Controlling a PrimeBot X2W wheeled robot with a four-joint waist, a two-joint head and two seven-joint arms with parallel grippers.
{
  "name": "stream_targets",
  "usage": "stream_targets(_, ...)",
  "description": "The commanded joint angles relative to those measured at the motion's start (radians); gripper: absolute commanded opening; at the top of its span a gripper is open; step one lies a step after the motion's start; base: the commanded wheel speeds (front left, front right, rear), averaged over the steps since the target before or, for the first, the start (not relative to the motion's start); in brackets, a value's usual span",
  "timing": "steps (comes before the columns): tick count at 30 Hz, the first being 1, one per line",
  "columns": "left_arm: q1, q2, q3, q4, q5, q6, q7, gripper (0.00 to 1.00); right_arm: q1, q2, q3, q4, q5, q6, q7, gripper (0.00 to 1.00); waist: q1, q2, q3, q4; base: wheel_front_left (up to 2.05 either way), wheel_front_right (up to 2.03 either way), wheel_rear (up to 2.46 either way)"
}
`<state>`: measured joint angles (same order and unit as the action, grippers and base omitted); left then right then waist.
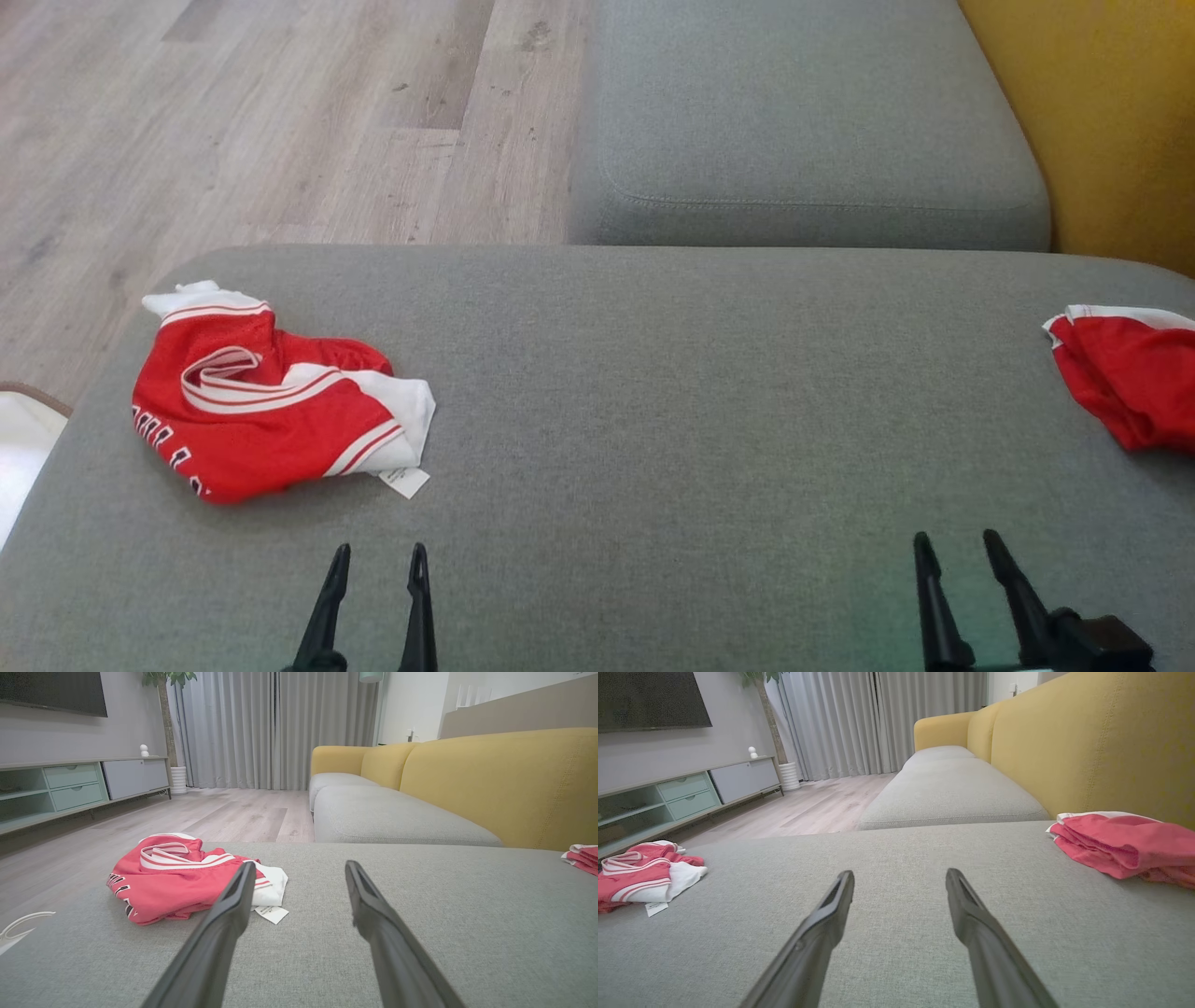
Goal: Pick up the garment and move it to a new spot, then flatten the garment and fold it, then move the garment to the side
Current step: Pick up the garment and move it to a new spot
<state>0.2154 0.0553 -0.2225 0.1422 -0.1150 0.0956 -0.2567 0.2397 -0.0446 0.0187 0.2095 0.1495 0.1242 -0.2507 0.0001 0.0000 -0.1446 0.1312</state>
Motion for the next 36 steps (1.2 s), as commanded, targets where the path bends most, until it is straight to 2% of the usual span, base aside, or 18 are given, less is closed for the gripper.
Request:
stream_targets(1,-0.044,-0.005,0.032,-0.030,-0.007,-0.002,-0.005,1.00,-0.031,-0.017,0.026,-0.032,0.003,0.007,-0.011,1.00,-0.0001,0.0000,0.001,0.000,0.00,0.00,0.00)
stream_targets(8,-0.051,-0.005,0.026,-0.027,-0.005,-0.006,-0.005,1.00,-0.037,-0.021,0.021,-0.023,0.011,0.007,-0.011,1.00,-0.0001,0.0000,0.014,0.038,0.00,0.00,0.00)
stream_targets(20,-0.076,-0.005,0.046,-0.046,-0.013,0.008,-0.005,1.00,-0.067,-0.016,0.035,-0.028,0.009,0.007,-0.011,1.00,-0.0001,0.0000,0.082,0.313,0.00,0.00,0.00)
stream_targets(30,-0.080,-0.005,0.071,-0.098,-0.046,0.045,-0.005,1.00,-0.122,-0.059,0.075,-0.011,0.012,0.007,-0.011,1.00,-0.0001,0.0000,0.148,0.365,0.00,0.00,0.00)
stream_targets(36,-0.168,-0.002,0.112,-0.131,-0.012,0.029,-0.005,1.00,-0.098,-0.089,0.051,-0.033,0.002,0.007,-0.011,1.00,-0.0001,0.0000,0.190,0.383,0.00,0.00,0.00)
